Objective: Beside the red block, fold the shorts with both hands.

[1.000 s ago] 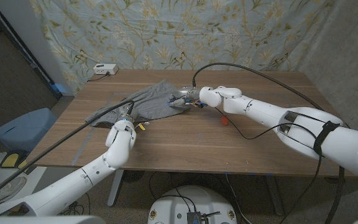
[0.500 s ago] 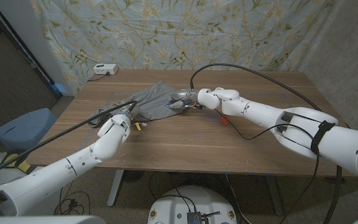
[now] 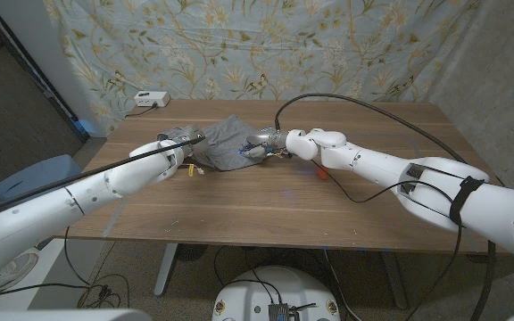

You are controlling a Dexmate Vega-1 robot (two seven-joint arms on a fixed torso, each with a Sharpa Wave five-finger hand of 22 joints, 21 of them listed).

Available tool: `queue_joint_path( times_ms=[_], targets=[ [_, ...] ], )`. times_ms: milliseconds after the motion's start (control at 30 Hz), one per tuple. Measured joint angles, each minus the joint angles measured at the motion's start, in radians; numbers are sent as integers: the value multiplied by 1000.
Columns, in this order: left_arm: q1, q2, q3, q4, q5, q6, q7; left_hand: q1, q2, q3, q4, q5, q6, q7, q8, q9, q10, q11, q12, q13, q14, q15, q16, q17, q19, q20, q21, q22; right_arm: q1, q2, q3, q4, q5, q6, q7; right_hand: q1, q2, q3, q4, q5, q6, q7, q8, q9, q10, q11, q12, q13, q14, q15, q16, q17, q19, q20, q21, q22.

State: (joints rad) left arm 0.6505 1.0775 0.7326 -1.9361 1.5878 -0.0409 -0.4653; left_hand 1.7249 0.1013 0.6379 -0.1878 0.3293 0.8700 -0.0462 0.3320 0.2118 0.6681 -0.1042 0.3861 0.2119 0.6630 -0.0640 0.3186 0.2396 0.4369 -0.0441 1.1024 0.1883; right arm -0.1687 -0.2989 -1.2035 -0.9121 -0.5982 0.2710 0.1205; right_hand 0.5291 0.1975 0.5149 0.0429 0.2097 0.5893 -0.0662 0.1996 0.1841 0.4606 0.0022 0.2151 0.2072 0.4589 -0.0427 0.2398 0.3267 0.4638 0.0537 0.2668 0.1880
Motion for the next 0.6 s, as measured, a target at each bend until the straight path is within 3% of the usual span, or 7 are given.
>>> queue_joint_path(
  times_ms=[267, 600],
  targets=[
    [-115, 46, 11, -25, 59, -280, 106, 0, 0, 0, 0, 0, 11, -11, 0, 0, 14, -6, 0, 0, 12, -2, 0, 0, -9, -2, 10, 1, -13, -11, 8, -2, 0, 8, -15, 0, 0, 4, -4, 0, 0, 0, 0, 0, 0, 0, 0, -1, -4, -4, 0, 1, -4, -4, -2, 0],
    [-207, 75, 12, -37, 123, -475, 252, 0, 0, 0, 0, -4, 29, -18, 0, 0, 32, -10, 0, 5, 26, -6, 11, 5, -21, 0, 23, -3, -19, -14, 13, 19, 2, 24, -37, 0, 0, 4, -4, -7, 0, 0, 0, 0, 0, 0, -6, 0, -6, -6, -4, 1, -9, -9, -8, 0]
  ],
)
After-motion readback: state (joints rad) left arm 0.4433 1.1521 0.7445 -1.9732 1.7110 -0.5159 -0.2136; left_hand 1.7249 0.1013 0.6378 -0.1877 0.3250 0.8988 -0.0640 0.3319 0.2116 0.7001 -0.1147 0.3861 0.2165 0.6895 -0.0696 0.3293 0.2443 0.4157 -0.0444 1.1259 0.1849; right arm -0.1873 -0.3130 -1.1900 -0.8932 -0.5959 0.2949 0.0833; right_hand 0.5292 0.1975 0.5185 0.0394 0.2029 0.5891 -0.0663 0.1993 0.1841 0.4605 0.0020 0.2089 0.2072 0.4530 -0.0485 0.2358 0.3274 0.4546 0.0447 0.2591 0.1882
